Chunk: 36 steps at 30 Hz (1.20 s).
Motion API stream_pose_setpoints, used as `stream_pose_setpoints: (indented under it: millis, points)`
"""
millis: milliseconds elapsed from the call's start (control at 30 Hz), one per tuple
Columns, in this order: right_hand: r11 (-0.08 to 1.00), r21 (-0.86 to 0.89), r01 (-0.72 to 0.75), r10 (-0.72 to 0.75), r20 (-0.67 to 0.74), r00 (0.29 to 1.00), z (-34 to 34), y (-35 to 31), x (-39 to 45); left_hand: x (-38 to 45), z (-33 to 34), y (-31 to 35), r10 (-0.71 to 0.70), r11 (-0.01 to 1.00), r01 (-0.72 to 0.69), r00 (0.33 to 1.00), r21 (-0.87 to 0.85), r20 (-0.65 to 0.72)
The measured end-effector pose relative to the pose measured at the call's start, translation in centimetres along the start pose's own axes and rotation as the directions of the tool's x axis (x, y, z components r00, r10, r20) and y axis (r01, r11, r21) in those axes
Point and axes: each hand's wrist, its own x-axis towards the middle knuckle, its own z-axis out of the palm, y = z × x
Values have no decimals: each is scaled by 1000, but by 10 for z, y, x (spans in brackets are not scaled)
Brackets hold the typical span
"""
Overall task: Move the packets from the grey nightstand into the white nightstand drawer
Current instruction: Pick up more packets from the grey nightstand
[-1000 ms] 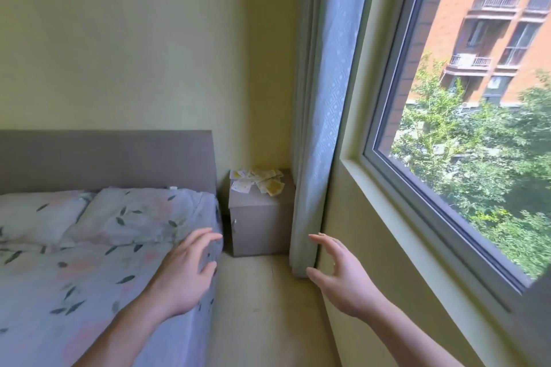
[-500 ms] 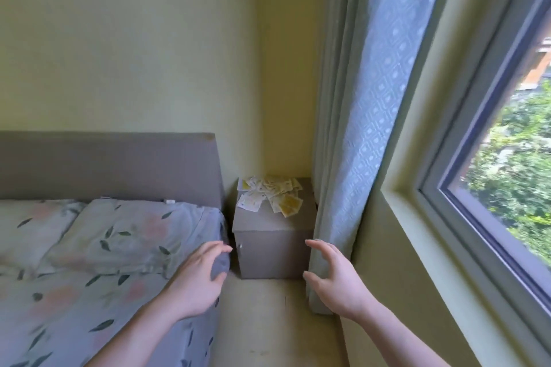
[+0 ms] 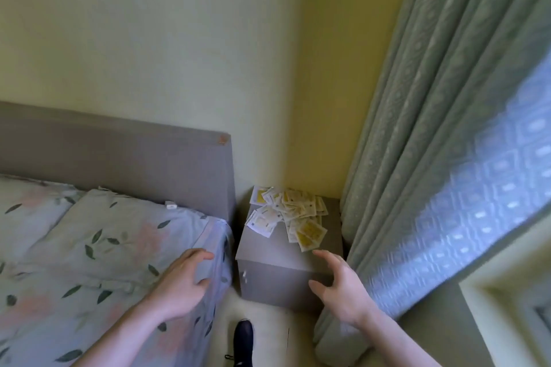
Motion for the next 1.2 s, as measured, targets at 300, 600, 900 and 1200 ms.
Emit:
stream_pose_setpoints:
  millis: [300, 600, 900, 1200]
  points:
    - [969, 63, -240, 238, 42, 970, 6, 44, 201, 251, 36, -11, -59, 998, 65, 975, -19, 214]
    - [869, 28, -494, 491, 74, 868, 25, 134, 333, 432, 122, -45, -253, 966, 207, 872, 152, 420]
    - [867, -50, -495, 498, 92, 862, 86, 237, 456, 523, 222, -93, -125, 974, 47, 926, 220, 357]
    - [858, -228, -460, 469, -15, 883, 156, 299, 470, 540, 279, -135, -23, 935, -112, 927, 335, 374]
